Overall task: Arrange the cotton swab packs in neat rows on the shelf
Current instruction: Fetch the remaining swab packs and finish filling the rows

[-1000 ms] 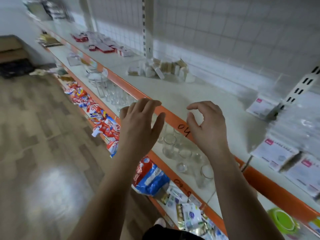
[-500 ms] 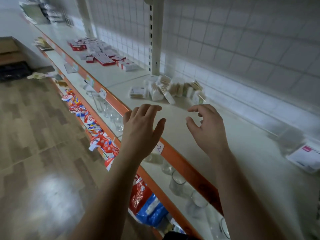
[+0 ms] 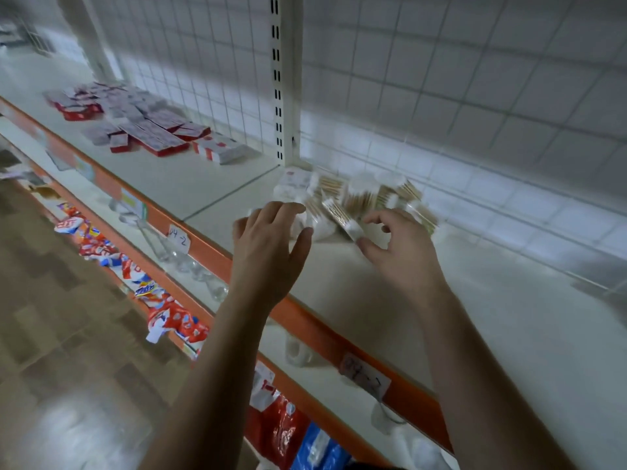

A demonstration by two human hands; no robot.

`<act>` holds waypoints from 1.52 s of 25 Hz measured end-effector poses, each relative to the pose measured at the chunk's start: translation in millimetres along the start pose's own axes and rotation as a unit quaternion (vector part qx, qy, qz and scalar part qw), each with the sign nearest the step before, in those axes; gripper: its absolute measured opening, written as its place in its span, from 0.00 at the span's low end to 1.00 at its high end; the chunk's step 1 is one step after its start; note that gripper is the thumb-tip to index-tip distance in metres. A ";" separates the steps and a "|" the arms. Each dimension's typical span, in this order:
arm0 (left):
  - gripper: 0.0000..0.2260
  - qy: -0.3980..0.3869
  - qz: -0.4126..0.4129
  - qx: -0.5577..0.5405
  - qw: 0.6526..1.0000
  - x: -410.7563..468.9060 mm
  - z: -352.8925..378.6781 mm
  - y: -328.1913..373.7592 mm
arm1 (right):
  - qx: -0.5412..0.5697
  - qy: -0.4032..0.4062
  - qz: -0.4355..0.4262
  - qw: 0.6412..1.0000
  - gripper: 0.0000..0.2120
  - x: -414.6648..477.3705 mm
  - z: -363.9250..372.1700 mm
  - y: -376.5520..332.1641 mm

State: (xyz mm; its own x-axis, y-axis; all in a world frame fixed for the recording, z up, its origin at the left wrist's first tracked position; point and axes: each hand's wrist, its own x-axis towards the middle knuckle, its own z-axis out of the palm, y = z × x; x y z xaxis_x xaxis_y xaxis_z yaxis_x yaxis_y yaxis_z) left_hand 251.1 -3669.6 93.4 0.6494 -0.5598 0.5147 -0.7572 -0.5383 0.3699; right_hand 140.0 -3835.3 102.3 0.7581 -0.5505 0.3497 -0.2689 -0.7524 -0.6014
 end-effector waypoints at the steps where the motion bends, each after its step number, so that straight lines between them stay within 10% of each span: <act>1: 0.18 -0.002 0.000 -0.008 1.000 10.8 2.2 -9.3 | -0.006 -0.003 0.009 1.000 0.13 7.8 6.8 -3.8; 25: 0.18 -0.233 0.171 -0.142 0.947 110.1 56.9 -68.1 | 0.025 0.083 0.186 0.979 0.30 6.1 22.3 -18.5; 32: 0.14 -0.206 0.192 -0.207 0.937 94.9 53.8 -42.5 | -0.018 0.193 0.197 0.961 0.12 -25.0 -3.2 -8.1; 38: 0.14 -0.221 0.193 -0.269 0.917 73.3 56.3 11.5 | 0.151 0.215 0.245 0.933 0.17 -57.7 -52.0 6.9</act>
State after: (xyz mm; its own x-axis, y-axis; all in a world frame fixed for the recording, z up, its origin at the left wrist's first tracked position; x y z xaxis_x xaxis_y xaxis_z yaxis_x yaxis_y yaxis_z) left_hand 294.0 -3752.2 91.8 0.1997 -0.9084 0.3673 -0.7844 0.0764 0.6155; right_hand 63.5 -3827.5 115.3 0.2624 -0.9447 0.1968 -0.2907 -0.2718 -0.9174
